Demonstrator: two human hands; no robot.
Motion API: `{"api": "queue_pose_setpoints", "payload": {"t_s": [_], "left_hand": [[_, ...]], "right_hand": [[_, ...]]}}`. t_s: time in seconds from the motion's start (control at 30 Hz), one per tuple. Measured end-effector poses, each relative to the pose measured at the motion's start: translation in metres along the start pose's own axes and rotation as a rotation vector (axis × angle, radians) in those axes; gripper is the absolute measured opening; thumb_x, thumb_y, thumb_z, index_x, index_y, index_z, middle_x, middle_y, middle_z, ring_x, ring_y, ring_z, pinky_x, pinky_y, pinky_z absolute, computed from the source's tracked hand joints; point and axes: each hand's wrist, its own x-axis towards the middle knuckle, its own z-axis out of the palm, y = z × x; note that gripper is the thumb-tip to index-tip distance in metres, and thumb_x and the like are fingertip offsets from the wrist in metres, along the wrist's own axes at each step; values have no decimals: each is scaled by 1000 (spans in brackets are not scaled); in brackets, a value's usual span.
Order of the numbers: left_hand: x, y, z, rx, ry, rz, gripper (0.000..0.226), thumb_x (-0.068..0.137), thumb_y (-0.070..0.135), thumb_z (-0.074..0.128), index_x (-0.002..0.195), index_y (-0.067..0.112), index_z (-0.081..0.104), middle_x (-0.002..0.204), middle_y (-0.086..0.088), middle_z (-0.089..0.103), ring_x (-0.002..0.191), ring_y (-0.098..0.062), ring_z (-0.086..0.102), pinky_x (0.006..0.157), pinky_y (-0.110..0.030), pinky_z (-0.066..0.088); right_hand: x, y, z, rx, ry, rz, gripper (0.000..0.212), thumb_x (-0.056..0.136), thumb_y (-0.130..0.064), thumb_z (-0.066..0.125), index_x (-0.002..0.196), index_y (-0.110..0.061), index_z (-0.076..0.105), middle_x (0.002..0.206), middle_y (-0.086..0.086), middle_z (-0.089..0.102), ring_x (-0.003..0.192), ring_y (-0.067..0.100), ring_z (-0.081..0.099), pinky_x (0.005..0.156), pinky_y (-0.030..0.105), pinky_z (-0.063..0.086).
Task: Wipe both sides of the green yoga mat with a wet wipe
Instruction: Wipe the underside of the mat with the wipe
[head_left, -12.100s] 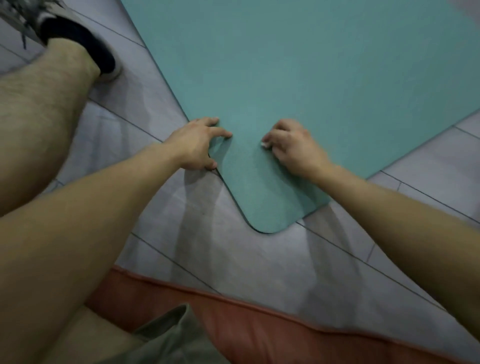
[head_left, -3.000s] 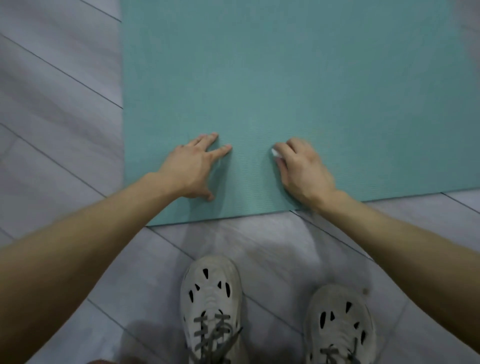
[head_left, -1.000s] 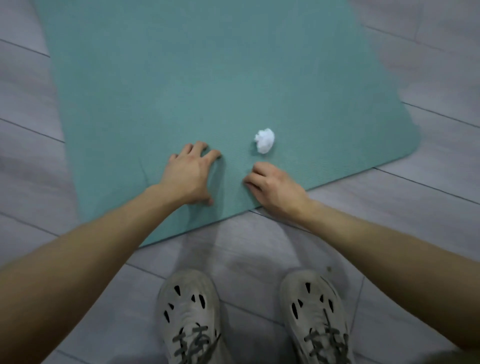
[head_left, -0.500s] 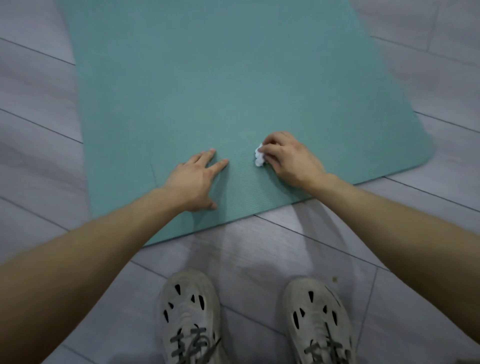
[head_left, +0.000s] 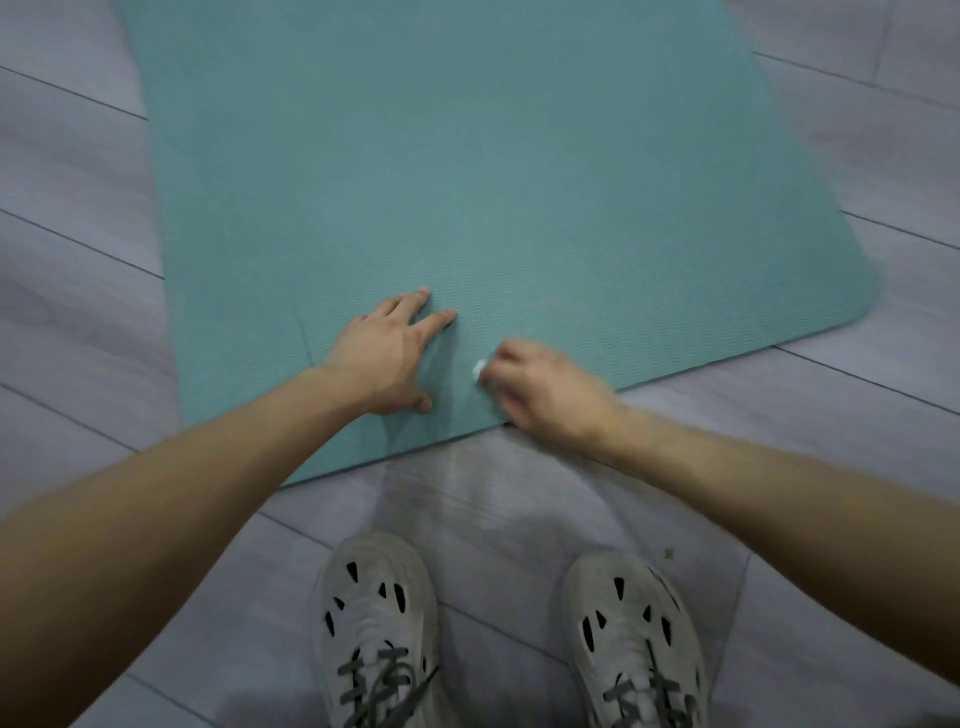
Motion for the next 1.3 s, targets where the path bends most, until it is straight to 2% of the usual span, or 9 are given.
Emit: {"api": "queue_pose_setpoints", "payload": {"t_s": [0.13,0.27,0.33,0.5,0.6,0.83,1.07,1.2,1.3], "left_hand": [[0,-1,1,-2,10,-8,125,69,57,91,166,39,14,175,-3,10,156,-28,22,117,-51,40],[0,-2,1,-9,2,-1,125,70,57,91,166,40,13,175,-2,8,157,-27,21,117,-50,38],[0,-3,0,-9,2,-1,125,69,57,91,166,40,14,175,-2,8,157,-27,21,118,-50,38],[3,-2,2,-5,24,-5,127,63,59,93,164,41,18,173,-2,15,154,-28,26,116,-51,41],[4,-2,4,1,34,-2,127,62,59,94,163,40,20,172,-2,16,153,-29,28,115,-51,42],[7,-3,3,4,8,9,128,60,59,94,162,40,21,170,-4,19,151,-31,30,114,-54,44],[9,9,-3,-8,-23,-20,122,54,66,89,154,30,30,159,-9,28,143,-34,35,106,-56,51],[6,32,4,-18,-35,9,133,57,89,71,160,18,25,168,-18,14,157,-37,17,120,-58,35],[0,52,18,29,69,186,119,61,84,65,160,28,28,170,-18,17,159,-34,18,121,-58,33]], "right_hand": [[-3,-1,4,-41,-50,-186,19,103,-23,55,108,-13,70,102,10,57,89,31,58,75,41,51],[45,89,-52,-168,255,305,25,101,-28,56,107,-11,74,104,13,63,93,38,64,80,41,52],[45,101,-59,-163,291,386,32,99,-32,52,103,-10,74,103,14,63,94,39,64,82,43,53],[0,-11,11,-5,-10,2,14,96,-15,58,104,-9,69,103,10,59,94,30,59,82,41,52],[0,-4,4,32,-50,-131,18,98,-19,56,105,-11,70,104,9,59,94,29,59,80,37,49],[25,126,-87,-208,304,477,23,99,-20,56,106,-13,77,110,11,64,104,38,64,90,41,53],[-27,-14,9,-3,-123,-207,21,96,-13,57,111,-11,72,112,9,60,105,31,58,89,44,54],[-16,75,-47,-137,201,201,19,98,-13,60,104,-20,75,107,6,63,104,32,62,89,42,55],[-25,121,-83,-210,361,545,24,97,-10,58,112,-13,76,111,12,65,106,37,63,89,39,51]]}}
